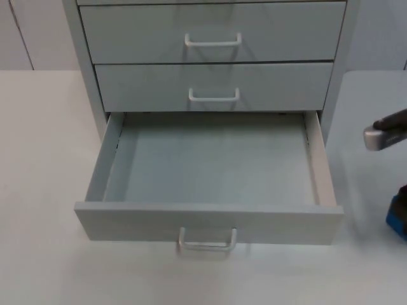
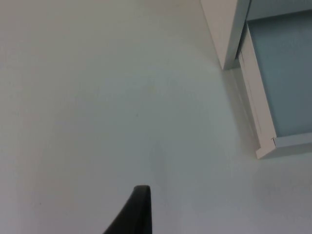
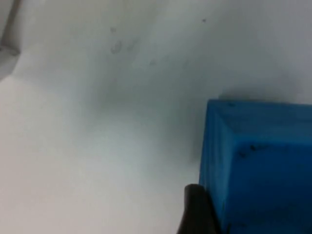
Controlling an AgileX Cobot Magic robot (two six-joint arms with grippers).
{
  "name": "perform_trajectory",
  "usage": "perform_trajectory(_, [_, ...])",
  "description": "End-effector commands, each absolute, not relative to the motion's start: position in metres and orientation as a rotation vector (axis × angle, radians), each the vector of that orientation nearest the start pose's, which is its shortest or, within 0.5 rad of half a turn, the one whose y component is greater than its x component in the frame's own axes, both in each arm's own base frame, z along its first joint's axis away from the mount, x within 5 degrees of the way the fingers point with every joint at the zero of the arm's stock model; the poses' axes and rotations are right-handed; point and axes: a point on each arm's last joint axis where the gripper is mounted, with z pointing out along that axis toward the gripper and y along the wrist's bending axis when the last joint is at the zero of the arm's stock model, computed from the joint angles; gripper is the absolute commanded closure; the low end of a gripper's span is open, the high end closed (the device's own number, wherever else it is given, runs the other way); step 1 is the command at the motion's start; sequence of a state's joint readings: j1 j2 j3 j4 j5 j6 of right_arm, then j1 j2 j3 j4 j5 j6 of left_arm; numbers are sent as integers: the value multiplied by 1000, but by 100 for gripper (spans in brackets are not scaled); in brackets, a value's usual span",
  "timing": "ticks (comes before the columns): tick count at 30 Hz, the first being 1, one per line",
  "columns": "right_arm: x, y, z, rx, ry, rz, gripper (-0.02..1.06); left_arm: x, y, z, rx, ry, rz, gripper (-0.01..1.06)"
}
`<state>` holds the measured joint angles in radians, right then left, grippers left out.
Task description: Open the drawer with the left hand, place the block into the drawer with the right hand, then close the drawer with the left hand.
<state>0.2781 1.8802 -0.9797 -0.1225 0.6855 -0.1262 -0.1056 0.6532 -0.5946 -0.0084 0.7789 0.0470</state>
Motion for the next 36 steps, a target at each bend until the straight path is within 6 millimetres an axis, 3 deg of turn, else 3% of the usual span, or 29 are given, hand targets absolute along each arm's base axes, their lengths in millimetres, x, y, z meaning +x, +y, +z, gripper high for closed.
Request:
perform_trajectory(1, [306,80,143,-738,2926,-124,105,114,-12,292,174,2313,-35,2])
perform_trajectory(3, [301,79,169,-693,2876,-113,105,114,-12,292,174,2313,-35,2])
perform_trajectory(4, [301,79,169,-693,2876,-113,105,114,-12,292,174,2313,-35,2])
perform_trajectory(8, [284,73,223,-546,2774,-90,105,114,-12,292,174,2311,-35,2])
perform_trajectory(16, [263,69,265,-448,2680,-37,105,114,-13,292,171,2313,-42,2])
perform_trajectory(23, [258,77,266,-388,2702,89,105,114,-13,292,168,2312,-49,2])
perform_trajectory(36, [250,152,263,-408,2602,169,105,114,-13,293,165,2310,-57,2])
